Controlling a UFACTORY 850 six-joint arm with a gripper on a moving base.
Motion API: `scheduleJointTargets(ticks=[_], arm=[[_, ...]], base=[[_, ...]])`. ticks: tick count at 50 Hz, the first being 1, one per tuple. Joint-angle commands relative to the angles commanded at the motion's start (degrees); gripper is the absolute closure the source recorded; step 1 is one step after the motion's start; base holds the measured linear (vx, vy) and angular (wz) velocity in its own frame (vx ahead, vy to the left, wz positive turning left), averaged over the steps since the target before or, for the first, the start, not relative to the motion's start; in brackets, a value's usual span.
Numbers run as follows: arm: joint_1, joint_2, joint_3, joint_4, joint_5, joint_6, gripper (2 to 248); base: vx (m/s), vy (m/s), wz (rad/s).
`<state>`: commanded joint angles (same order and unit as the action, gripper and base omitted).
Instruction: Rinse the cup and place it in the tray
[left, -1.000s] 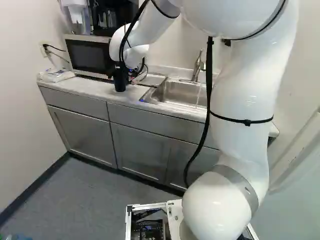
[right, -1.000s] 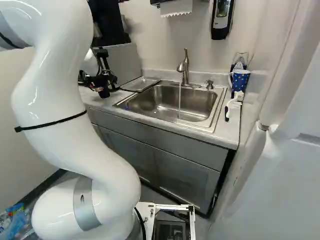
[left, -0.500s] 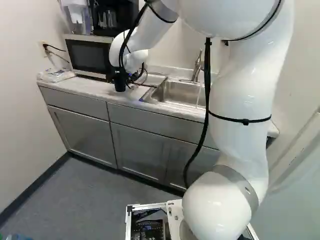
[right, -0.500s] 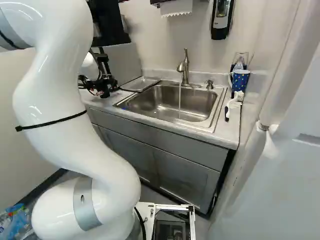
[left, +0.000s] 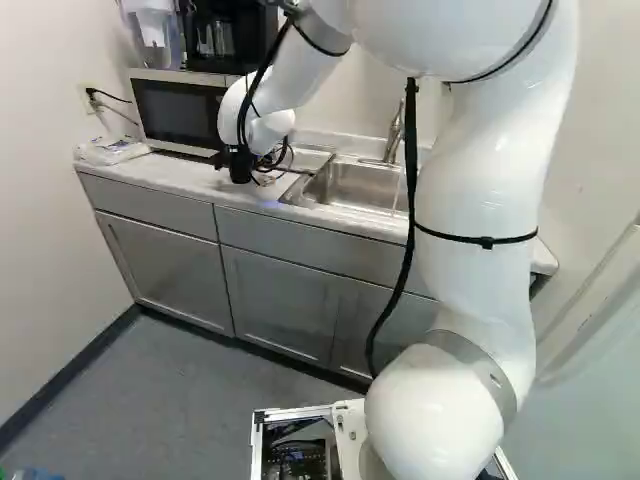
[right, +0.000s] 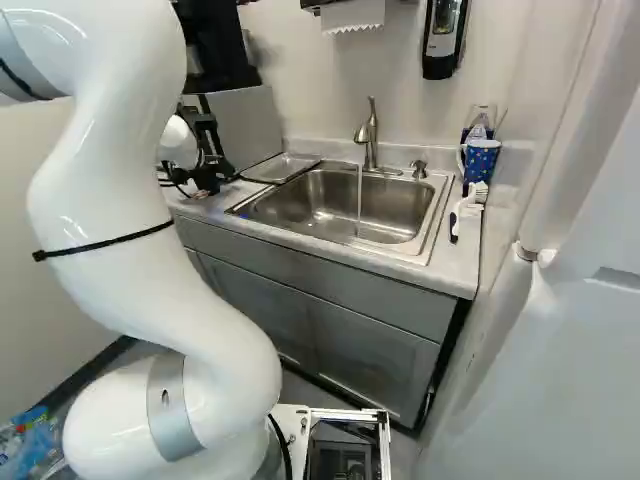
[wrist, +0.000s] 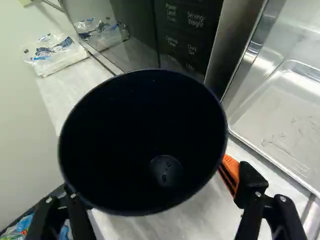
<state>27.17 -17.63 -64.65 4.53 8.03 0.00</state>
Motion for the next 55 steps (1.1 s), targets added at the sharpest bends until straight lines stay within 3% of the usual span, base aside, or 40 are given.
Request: scheduleJointTargets(ticks=[33,55], arm=[[0.04,-0.97,0.19,0.00,7.71,0.00,3],[1.09,2.65,4.41,0.00,9.06,0.00,3]], base=[[0.000,0.000,0.000],[0.000,0.000,0.000]])
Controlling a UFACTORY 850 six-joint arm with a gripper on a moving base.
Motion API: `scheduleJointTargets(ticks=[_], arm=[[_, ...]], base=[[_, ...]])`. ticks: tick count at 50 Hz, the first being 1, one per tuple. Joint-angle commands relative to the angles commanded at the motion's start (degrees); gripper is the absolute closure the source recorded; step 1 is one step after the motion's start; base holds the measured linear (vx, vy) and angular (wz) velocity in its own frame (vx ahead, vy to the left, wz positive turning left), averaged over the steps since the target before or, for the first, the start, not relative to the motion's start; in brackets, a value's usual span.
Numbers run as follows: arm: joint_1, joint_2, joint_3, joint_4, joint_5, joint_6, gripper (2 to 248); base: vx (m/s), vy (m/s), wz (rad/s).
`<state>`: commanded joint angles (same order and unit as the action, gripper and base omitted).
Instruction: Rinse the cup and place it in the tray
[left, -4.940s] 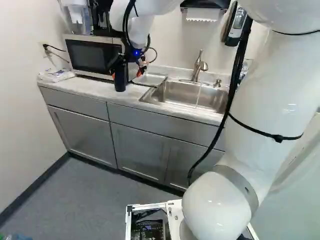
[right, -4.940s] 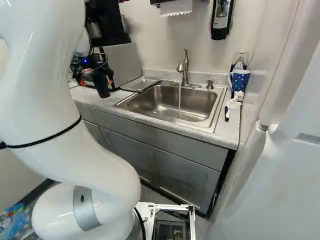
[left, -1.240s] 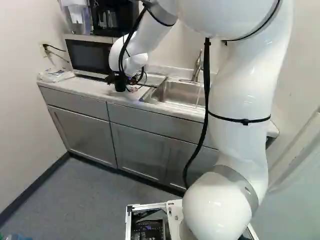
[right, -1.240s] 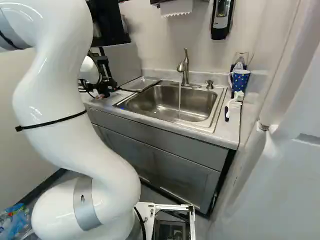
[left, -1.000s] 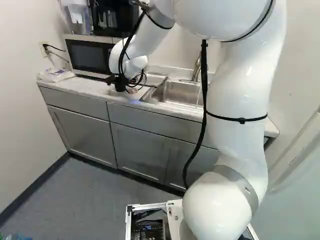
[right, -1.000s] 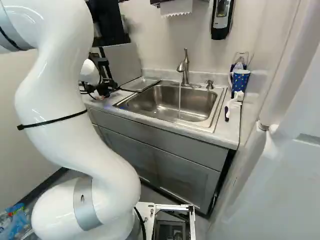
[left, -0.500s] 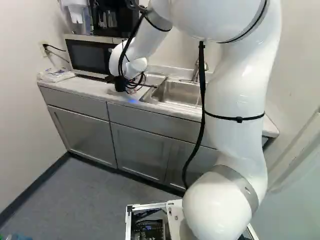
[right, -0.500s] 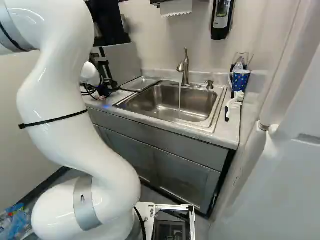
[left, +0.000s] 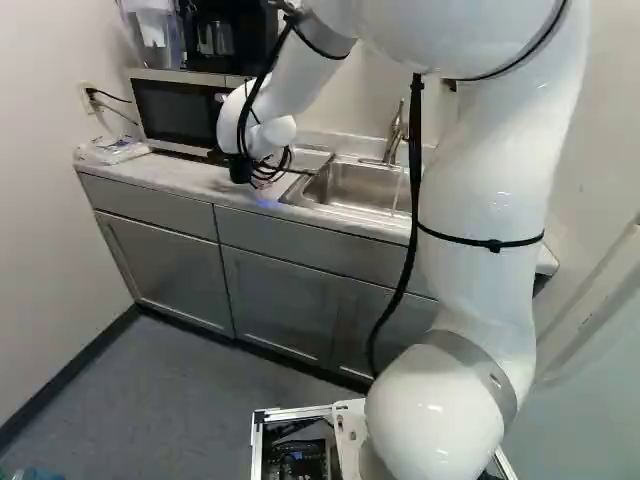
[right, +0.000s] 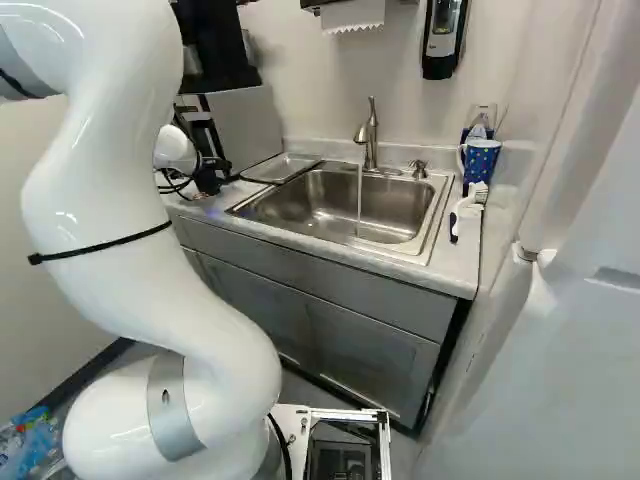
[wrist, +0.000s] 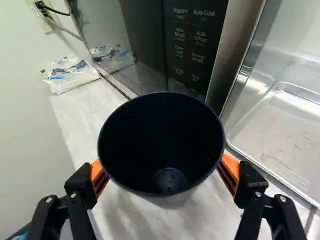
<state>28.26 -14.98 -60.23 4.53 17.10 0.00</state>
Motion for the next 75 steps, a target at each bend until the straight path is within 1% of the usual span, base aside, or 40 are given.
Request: scheduleJointTargets(ticks=[8,18,49,75], arm=[[0.33,1.10,1.26,0.00,0.00,0.00,3],[0.39,1.27,1.46,0.00,0.16,0.00,3],[0.22,1.75,2.00,0.00,3.67,0.00,3],[-0.19,2.36,2.69,0.00,3.82,0.00,3]], base=[[0.000,0.000,0.000],[0.000,0.000,0.000],[0.000,0.000,0.000],[0.000,0.000,0.000]])
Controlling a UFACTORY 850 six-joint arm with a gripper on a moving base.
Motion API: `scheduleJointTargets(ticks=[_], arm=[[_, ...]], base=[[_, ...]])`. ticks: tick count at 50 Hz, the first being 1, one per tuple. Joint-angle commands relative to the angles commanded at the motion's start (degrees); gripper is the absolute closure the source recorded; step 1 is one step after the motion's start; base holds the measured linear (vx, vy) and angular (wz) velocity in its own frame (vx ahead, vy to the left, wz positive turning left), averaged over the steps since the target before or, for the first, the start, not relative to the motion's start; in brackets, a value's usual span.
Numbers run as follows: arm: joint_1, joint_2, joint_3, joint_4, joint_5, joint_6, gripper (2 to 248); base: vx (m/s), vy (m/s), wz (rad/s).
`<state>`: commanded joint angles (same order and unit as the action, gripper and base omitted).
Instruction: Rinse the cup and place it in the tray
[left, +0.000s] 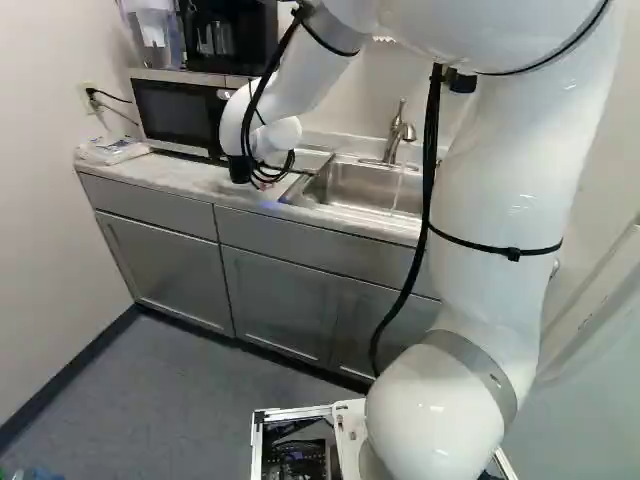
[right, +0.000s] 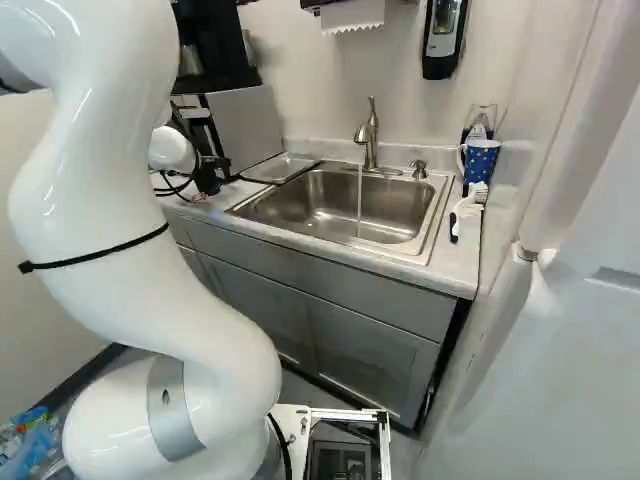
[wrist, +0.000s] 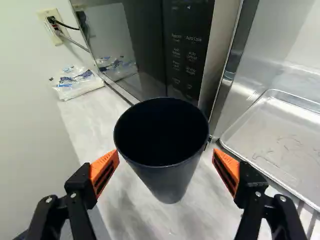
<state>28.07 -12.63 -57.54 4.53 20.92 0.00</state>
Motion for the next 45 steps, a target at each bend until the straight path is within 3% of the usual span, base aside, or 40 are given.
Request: scheduleJointTargets(ticks=[16,17,21,22,26,27,31,32,45], arm=[[0.00,0.00,0.00,0.00,0.00,0.00,4],[0.00,0.00,0.00,0.00,0.00,0.00,36],[0.00,0.00,0.00,0.00,0.00,0.00,36],[0.00,0.00,0.00,0.00,0.00,0.00,74],[0.00,0.00,0.00,0.00,0.00,0.00,74],[0.00,0.00,0.00,0.00,0.00,0.00,112],[0.00,0.00,0.00,0.00,0.00,0.00,112],[0.00,0.00,0.00,0.00,0.00,0.00,124],[0.00,0.00,0.00,0.00,0.00,0.00,124]], base=[[0.000,0.000,0.000],[0.000,0.000,0.000],[0.000,0.000,0.000],[0.000,0.000,0.000],[0.000,0.000,0.000],[0.000,0.000,0.000],[0.000,0.000,0.000],[0.000,0.000,0.000],[0.000,0.000,0.000]])
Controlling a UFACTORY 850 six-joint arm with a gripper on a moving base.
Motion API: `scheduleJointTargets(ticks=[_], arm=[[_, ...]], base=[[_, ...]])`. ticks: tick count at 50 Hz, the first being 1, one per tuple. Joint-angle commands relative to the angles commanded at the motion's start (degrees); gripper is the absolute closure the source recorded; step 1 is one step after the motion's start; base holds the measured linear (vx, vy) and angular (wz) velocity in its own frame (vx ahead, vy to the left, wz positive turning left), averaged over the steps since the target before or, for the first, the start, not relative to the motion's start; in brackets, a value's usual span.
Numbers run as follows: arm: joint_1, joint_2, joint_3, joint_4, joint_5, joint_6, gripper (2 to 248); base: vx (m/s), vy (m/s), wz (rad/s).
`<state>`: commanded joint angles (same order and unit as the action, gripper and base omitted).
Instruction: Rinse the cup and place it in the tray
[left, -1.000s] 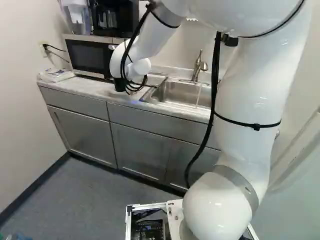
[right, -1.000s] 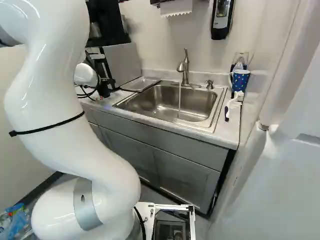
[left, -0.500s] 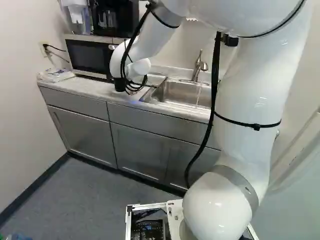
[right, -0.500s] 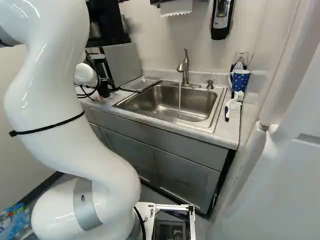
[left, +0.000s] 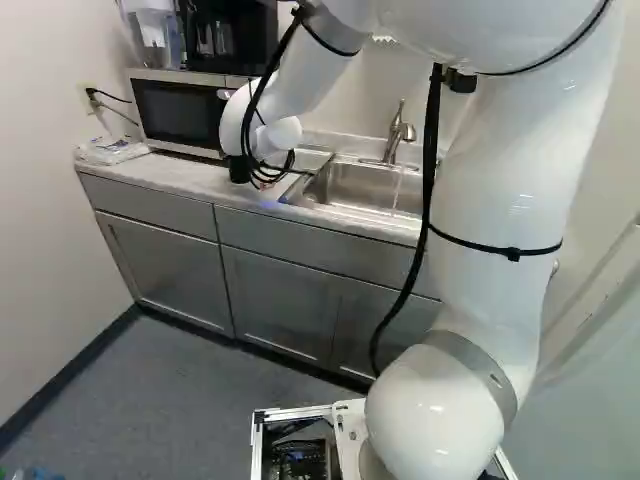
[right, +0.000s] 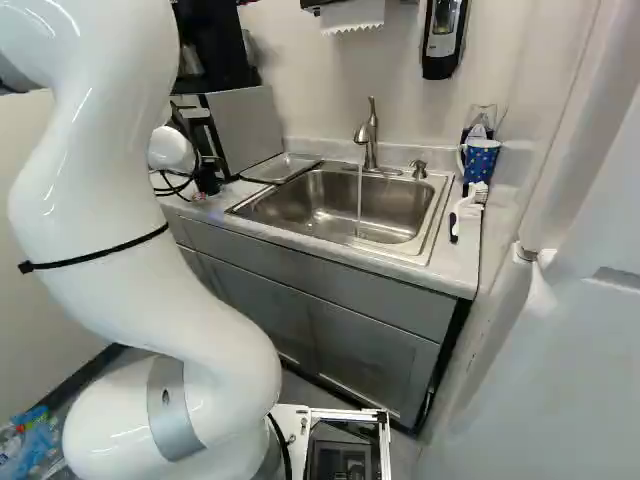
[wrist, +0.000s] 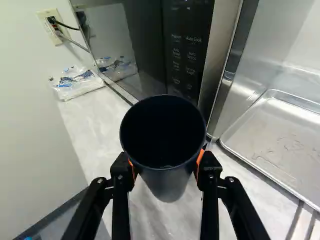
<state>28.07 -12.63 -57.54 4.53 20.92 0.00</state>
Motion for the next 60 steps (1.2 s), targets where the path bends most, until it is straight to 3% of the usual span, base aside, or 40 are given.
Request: scheduleJointTargets(ticks=[15,60], arm=[[-1.10,1.95,0.99,0.00,0.00,0.00,124],[-7.92,9.92,4.49,0.00,0.00,0.00,124]], base=[[0.000,0.000,0.000],[0.000,0.000,0.000]])
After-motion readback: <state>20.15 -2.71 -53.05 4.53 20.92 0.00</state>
